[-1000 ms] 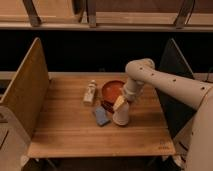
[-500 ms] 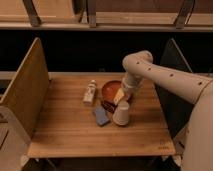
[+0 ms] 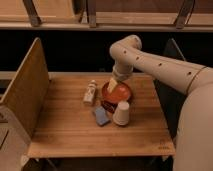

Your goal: Move the arm in a circular motion

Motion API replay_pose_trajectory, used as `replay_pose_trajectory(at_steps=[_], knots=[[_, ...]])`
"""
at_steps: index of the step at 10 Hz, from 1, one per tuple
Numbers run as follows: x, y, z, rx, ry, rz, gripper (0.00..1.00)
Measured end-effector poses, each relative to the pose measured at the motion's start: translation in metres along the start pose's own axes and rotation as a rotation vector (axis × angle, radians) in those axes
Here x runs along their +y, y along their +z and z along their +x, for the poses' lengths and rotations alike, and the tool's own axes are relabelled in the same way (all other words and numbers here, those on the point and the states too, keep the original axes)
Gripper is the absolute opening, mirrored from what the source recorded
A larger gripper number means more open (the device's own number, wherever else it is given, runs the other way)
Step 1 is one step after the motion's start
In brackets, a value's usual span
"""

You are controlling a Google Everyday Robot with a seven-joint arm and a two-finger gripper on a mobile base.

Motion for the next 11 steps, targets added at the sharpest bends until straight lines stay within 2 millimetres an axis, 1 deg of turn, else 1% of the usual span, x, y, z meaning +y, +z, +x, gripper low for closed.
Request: replay_pose_trajectory(at_steps=[1,2,3,4,5,6,7,8,9,10,11], knots=[[0.006,-0.01,-0.017,-0.041,-0.067,-0.021,0.8],[0.018,-0.016,-0.029,-0.072,-0.119,-0.047,0.8],[0.045,-0.028,-0.046,-0.124,-0.194,-0.097,0.8],[0.08,-0.041,-0.057,-0.178,-0.277,-0.163,0.8],[0.106,-0.049,-0.06,-0.204,-0.334,-0.208,0.8],[0.125,-0.051,-0.057,-0.209,-0.373,-0.237,0.8],[0.144,-0.048,-0.046,-0.194,-0.408,-0.261,0.8],[0.152,-0.041,-0.03,-0.164,-0.418,-0.26,0.8],[0.153,-0.033,-0.015,-0.132,-0.408,-0.247,0.8],[0.148,-0.022,0.008,-0.087,-0.375,-0.221,0.8],[0.132,-0.006,0.042,-0.023,-0.298,-0.17,0.8]])
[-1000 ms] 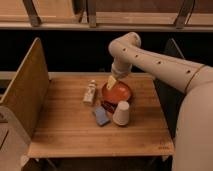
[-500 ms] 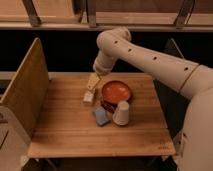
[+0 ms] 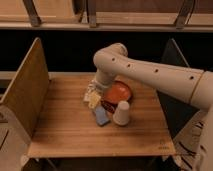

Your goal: Move the arm in a circular motion

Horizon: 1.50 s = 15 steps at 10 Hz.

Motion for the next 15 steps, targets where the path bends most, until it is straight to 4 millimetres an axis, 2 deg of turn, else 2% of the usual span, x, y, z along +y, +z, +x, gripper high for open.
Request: replay_pose_trajectory(at_steps=[1,2,3,4,5,6,7,8,9,10,11,12,14,15], knots=[[-0.009,0.006,0.028,0.041,0.073,0.032,0.8],[-0.027,0.01,0.062,0.084,0.175,0.082,0.8],[-0.052,0.009,0.095,0.117,0.297,0.14,0.8],[-0.075,0.007,0.114,0.133,0.386,0.188,0.8],[-0.097,0.004,0.128,0.142,0.455,0.228,0.8],[-0.13,-0.003,0.138,0.147,0.529,0.282,0.8],[-0.155,-0.008,0.136,0.147,0.558,0.321,0.8],[-0.172,-0.013,0.124,0.137,0.557,0.347,0.8],[-0.181,-0.016,0.094,0.117,0.512,0.358,0.8],[-0.18,-0.017,0.062,0.098,0.456,0.353,0.8],[-0.173,-0.017,0.03,0.077,0.391,0.341,0.8],[-0.162,-0.016,0.005,0.063,0.333,0.329,0.8],[-0.128,-0.012,-0.033,0.04,0.22,0.293,0.8],[-0.112,-0.01,-0.043,0.028,0.182,0.274,0.8]])
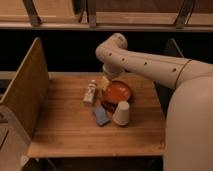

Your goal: Move the arm in a circular motion

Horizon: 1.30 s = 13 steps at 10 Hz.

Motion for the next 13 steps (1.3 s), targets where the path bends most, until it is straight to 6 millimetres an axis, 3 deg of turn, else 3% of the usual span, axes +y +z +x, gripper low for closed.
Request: replay_pose_trajectory(at_steps=[3,5,7,10,11,13], knots=[[0.072,-0.008,-0.002,-0.043,-0.111,-0.091,0.8],[0.108,-0.008,0.02,-0.051,-0.135,-0.14,0.8],[0.119,0.0,0.052,-0.031,-0.098,-0.159,0.8],[0.095,0.015,0.115,0.036,0.048,-0.152,0.8],[0.07,0.016,0.133,0.057,0.123,-0.128,0.8],[0.024,0.014,0.146,0.07,0.209,-0.082,0.8]])
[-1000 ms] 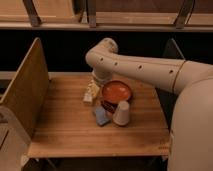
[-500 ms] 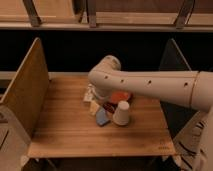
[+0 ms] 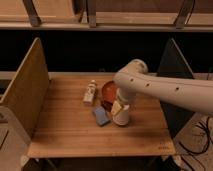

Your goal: Move the arm in a circular motion

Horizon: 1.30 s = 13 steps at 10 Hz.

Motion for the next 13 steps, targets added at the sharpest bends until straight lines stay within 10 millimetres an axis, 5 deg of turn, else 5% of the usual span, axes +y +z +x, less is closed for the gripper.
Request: replay_pose_trajectory(at_steps=[2,5,7,10,13], knots=[[-0.04,-0.009,-0.027,-0.016,0.007,0.043,0.8],[-0.048,-0.014,-0.084,-0.025,-0.088,0.056,0.8],[-0.027,-0.016,-0.119,-0.031,-0.179,0.048,0.8],[0.04,-0.017,-0.159,-0.038,-0.369,-0.002,0.8],[0.11,-0.013,-0.155,-0.048,-0.52,-0.057,0.8]])
